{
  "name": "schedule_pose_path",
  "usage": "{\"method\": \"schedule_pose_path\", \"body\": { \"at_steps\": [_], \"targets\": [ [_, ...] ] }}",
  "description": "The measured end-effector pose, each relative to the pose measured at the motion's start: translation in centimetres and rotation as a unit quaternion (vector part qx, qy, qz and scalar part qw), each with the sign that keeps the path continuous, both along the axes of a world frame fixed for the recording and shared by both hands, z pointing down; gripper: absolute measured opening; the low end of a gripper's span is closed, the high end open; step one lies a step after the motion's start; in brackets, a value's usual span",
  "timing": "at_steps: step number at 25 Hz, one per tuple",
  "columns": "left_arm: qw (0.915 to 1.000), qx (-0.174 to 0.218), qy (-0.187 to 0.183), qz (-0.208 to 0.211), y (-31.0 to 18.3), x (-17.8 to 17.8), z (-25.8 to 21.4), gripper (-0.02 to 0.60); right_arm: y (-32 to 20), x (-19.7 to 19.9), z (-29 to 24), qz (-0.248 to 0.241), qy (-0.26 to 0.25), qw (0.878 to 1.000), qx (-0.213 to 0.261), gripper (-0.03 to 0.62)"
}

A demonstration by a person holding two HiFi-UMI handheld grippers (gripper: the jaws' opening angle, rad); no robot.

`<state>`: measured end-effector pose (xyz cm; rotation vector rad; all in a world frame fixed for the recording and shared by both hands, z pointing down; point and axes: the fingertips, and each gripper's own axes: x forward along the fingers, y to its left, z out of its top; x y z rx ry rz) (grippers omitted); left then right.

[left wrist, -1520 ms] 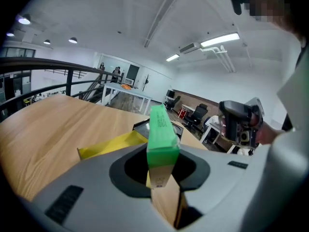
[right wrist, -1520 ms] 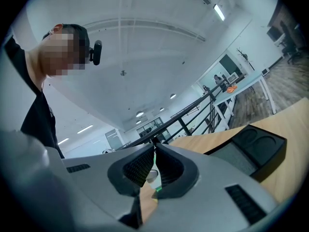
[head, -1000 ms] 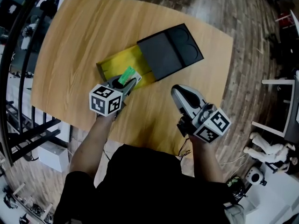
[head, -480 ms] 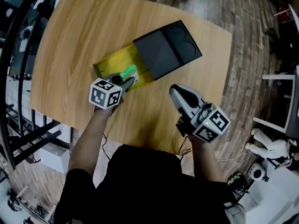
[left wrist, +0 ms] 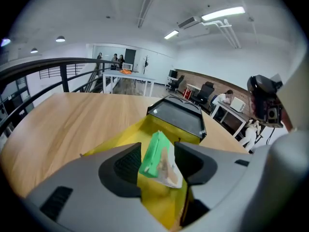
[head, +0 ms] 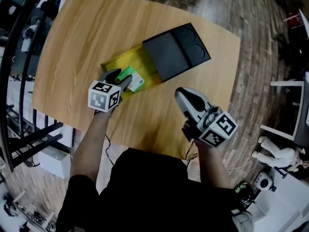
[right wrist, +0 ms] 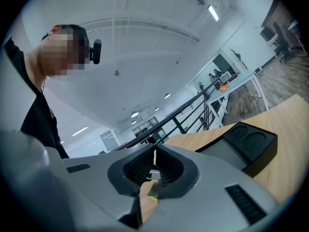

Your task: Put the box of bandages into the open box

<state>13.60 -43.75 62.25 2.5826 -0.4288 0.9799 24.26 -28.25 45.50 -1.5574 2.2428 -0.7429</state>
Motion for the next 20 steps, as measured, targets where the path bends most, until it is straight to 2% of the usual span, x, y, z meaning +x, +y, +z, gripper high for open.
{"method": "schedule_pose_path", "body": {
  "at_steps": [8,15,20],
  "targets": [
    [0.9977,0.05,0.027,-0.037,-1.5,-3.3,-4.1,0.221,0.1,-2.3,-1.9,-0.019,0.011,1.0,0.013,0.038],
    [0.993,0.091,0.066,-0.038,0.6,-4.9,-8.9,0.216,0.2,-3.7,-4.5,-0.032,0.039,0.998,0.037,0.038],
    [0.9854,0.122,0.107,-0.051,3.4,-8.8,-13.2,0.189,1.7,-5.9,-6.9,-0.034,0.07,0.995,0.061,0.038]
  ]
}}
